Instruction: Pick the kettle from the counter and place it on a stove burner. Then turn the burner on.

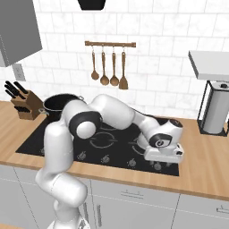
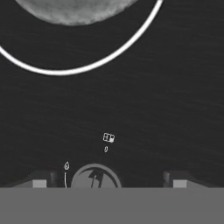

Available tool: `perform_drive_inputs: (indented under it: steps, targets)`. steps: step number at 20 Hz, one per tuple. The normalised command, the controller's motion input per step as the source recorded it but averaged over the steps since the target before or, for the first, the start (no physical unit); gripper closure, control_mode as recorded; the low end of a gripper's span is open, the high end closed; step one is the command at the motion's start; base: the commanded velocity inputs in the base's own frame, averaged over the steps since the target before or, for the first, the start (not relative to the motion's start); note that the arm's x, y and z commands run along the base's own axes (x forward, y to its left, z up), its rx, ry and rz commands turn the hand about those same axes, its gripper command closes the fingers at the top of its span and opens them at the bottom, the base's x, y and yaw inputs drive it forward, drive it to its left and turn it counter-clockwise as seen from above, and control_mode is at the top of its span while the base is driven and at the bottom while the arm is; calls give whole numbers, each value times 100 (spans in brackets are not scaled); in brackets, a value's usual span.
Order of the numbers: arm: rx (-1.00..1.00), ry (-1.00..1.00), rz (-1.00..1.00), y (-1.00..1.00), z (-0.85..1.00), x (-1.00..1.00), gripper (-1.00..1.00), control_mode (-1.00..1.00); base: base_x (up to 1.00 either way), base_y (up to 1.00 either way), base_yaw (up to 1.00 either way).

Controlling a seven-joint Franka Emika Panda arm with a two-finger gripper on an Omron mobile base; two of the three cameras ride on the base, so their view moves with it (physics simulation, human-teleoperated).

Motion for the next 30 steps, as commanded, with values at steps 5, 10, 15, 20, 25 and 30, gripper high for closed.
perform_drive_inputs:
  steps: [5, 10, 15, 20, 25, 30]
  targets:
    - [-7, 0, 1, 7, -4, 0, 100, -100, 0, 0, 0]
    - [0, 0, 0, -1, 0, -5, 100, -100, 0, 0, 0]
    - [0, 0, 2, -3, 0, -27, 100, -100, 0, 0, 0]
    - [0, -2, 23, 0, 0, -46, 100, -100, 0, 0, 0]
    - [0, -2, 37, 0, 0, -48, 100, -100, 0, 0, 0]
    - [-1, -3, 47, 0, 0, -46, 100, -100, 0, 0, 0]
